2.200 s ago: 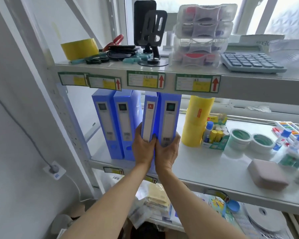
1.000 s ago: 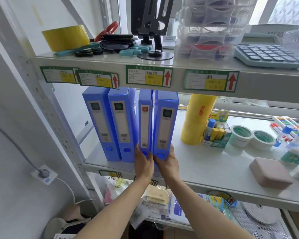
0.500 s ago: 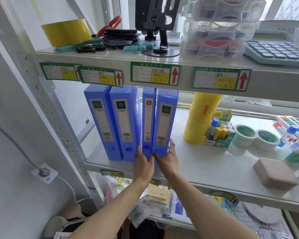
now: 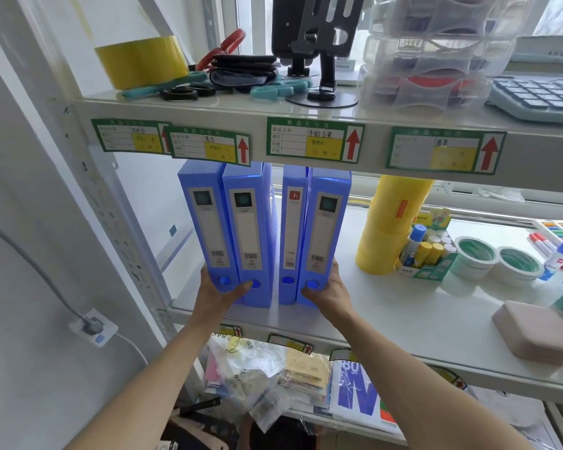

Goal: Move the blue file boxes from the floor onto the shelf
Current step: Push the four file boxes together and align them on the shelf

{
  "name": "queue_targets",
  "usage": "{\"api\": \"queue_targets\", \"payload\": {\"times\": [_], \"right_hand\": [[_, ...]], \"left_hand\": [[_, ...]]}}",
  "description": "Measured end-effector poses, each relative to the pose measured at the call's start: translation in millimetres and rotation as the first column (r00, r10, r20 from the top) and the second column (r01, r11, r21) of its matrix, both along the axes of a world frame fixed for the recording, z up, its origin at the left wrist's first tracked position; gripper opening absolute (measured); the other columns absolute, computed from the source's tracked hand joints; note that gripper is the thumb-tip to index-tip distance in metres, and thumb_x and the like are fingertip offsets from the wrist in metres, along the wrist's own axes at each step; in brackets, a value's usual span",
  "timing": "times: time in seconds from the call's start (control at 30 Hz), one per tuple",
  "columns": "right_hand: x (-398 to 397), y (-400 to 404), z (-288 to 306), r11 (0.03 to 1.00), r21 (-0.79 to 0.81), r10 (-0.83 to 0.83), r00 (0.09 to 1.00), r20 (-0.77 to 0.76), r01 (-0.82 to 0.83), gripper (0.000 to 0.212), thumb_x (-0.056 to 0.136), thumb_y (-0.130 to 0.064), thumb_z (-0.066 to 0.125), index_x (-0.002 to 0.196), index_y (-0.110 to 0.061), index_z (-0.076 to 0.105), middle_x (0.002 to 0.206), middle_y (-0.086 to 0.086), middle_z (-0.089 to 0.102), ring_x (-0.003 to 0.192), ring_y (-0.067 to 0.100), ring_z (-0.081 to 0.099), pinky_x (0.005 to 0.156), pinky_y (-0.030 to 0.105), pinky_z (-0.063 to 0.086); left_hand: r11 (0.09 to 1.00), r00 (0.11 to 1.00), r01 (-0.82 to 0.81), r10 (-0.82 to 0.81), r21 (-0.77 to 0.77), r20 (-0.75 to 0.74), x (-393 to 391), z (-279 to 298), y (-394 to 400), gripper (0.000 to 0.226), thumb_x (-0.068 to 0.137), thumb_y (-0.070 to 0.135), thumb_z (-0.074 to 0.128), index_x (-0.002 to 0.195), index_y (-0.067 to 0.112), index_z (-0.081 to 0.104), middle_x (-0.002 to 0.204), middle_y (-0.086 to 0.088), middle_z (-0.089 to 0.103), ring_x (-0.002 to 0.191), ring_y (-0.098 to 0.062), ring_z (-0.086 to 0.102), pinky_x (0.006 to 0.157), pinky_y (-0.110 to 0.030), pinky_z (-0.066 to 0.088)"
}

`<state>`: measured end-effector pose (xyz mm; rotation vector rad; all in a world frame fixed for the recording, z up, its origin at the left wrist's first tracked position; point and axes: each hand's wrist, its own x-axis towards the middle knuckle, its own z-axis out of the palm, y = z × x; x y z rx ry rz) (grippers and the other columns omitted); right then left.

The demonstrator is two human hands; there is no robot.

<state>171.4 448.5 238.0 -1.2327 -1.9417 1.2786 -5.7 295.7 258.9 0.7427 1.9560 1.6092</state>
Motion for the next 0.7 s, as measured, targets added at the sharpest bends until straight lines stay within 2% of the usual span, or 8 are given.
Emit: {"api": "queue_targets", "payload": {"times": [0.07,0.13,0.2,0.27,0.37,0.5,0.6,0.7], "right_hand": [[-2,0,2,0.999,-0.028,0.03,0.999,-0.011,-0.031,0.098,0.073,-0.016,0.081,0.15,-0.034,0.023,0.128,-0.002,0.061,0.099,0.017,0.066,0.078,0.031,0.06],[-5,1,1,0.998,-0.043,0.054,0.998,-0.012,-0.054,0.105,0.067,-0.027,0.086,0.149,-0.04,0.021,0.135,-0.002,0.059,0.106,0.019,0.067,0.09,0.043,0.059],[-8,-1,0,0.998,-0.036,0.049,0.999,-0.023,-0.05,0.103,0.068,-0.027,0.089,0.148,-0.034,0.025,0.13,-0.003,0.062,0.109,0.02,0.065,0.093,0.046,0.057],[-11,-3,0,1.0,-0.029,0.01,0.999,-0.048,-0.011,0.097,0.068,-0.031,0.09,0.144,-0.029,0.03,0.125,-0.004,0.064,0.109,0.021,0.065,0.092,0.046,0.057],[-13,-7,-1,0.999,-0.007,-0.051,0.997,-0.058,0.051,0.095,0.066,-0.044,0.089,0.14,-0.029,0.031,0.125,-0.004,0.064,0.104,0.02,0.063,0.09,0.044,0.057],[-13,-10,-3,0.997,0.044,-0.068,0.997,-0.019,0.069,0.094,0.068,-0.047,0.087,0.141,-0.03,0.029,0.128,-0.004,0.063,0.105,0.02,0.063,0.091,0.043,0.056],[-12,-8,-3,0.993,0.103,-0.054,0.999,-0.002,0.053,0.094,0.067,-0.043,0.088,0.142,-0.028,0.033,0.127,-0.004,0.06,0.109,0.02,0.061,0.09,0.043,0.057],[-14,-5,-1,0.991,0.137,-0.014,1.0,0.011,0.012,0.087,0.07,-0.038,0.087,0.142,-0.026,0.04,0.118,-0.005,0.055,0.104,0.015,0.058,0.083,0.032,0.056]], "left_hand": [[0.999,0.999,0.043,-0.043,0.009,0.01,-5,-1,6,0.081,0.075,0.017,0.082,0.142,0.019,0.037,0.127,0.007,0.055,0.114,-0.011,0.055,0.099,-0.034,0.049],[0.997,0.997,0.079,-0.079,0.019,-0.003,-8,-4,12,0.08,0.075,0.014,0.082,0.141,0.017,0.037,0.123,0.009,0.056,0.108,-0.003,0.057,0.094,-0.026,0.051],[0.995,0.994,0.099,-0.098,0.007,-0.039,-9,-2,17,0.079,0.075,0.014,0.082,0.139,0.017,0.036,0.122,0.01,0.055,0.103,0.006,0.056,0.085,-0.016,0.051],[0.995,0.994,0.101,-0.101,-0.003,-0.05,-14,-2,21,0.08,0.073,0.018,0.084,0.138,0.018,0.037,0.125,0.007,0.056,0.106,0.002,0.058,0.093,-0.027,0.054],[0.997,0.993,0.067,-0.07,-0.032,-0.095,-20,-4,20,0.086,0.068,0.027,0.087,0.137,0.018,0.036,0.129,0.002,0.058,0.115,-0.018,0.059,0.099,-0.044,0.052],[0.998,0.993,0.054,-0.057,-0.033,-0.108,-24,-5,17,0.088,0.068,0.027,0.087,0.141,0.019,0.038,0.128,0.003,0.058,0.116,-0.016,0.058,0.097,-0.038,0.052],[0.995,0.992,0.08,-0.085,-0.06,-0.091,-34,-6,18,0.083,0.062,0.04,0.088,0.134,0.023,0.05,0.125,0.002,0.061,0.116,-0.018,0.061,0.095,-0.04,0.055],[0.991,0.989,0.131,-0.133,-0.032,-0.066,-35,-4,20,0.081,0.069,0.032,0.085,0.138,0.024,0.044,0.13,0.003,0.062,0.119,-0.016,0.061,0.097,-0.036,0.053]]}}
